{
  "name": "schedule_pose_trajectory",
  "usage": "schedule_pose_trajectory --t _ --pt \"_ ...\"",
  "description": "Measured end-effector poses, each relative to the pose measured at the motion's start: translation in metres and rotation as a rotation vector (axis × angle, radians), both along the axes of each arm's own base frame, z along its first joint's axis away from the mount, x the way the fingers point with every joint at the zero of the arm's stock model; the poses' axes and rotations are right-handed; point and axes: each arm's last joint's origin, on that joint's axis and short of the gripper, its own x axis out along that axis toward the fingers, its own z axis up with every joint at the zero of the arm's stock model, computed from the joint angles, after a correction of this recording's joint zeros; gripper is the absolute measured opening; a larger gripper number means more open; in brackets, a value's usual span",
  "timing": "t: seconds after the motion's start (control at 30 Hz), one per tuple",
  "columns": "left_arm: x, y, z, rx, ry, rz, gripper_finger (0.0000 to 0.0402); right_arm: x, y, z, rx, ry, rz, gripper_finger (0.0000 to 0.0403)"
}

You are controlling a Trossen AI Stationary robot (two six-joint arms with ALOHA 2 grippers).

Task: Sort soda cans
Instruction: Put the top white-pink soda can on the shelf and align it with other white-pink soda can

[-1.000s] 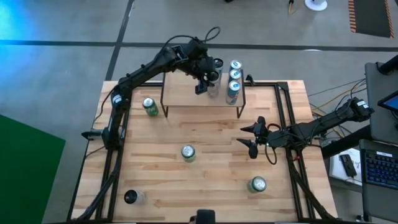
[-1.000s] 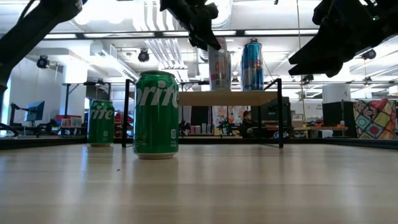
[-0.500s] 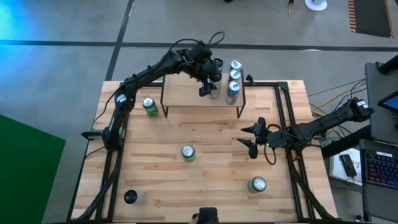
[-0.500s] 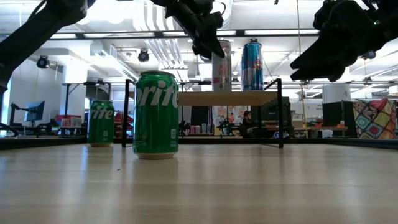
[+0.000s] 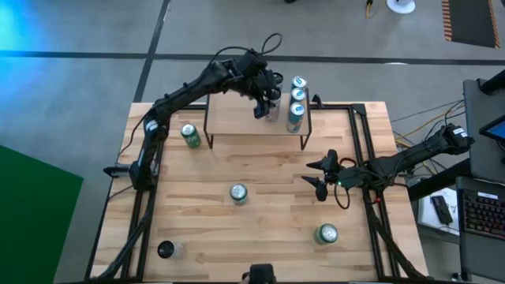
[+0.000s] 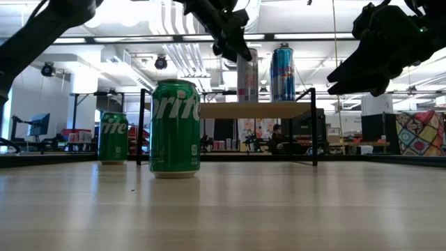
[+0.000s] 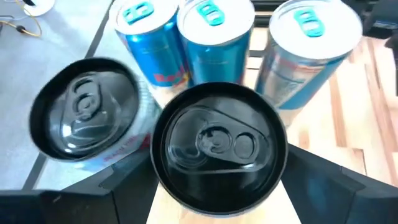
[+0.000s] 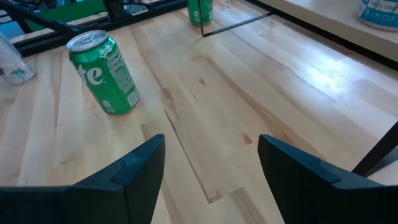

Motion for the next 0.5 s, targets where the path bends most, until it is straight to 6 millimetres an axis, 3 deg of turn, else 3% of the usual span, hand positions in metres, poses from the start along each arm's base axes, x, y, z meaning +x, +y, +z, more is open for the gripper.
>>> schedule_pose_trajectory --t 0.23,0.5 --pt "0.003 -0.014 0.003 0.041 0.028 0.023 0.0293 0.000 0.000 0.000 0.007 0.000 0.005 0.0247" --pt "-0.004 -0.017 0.009 0.053 0.045 0.040 0.0293 0.000 0.000 0.000 -0.004 0.004 0.011 0.0247"
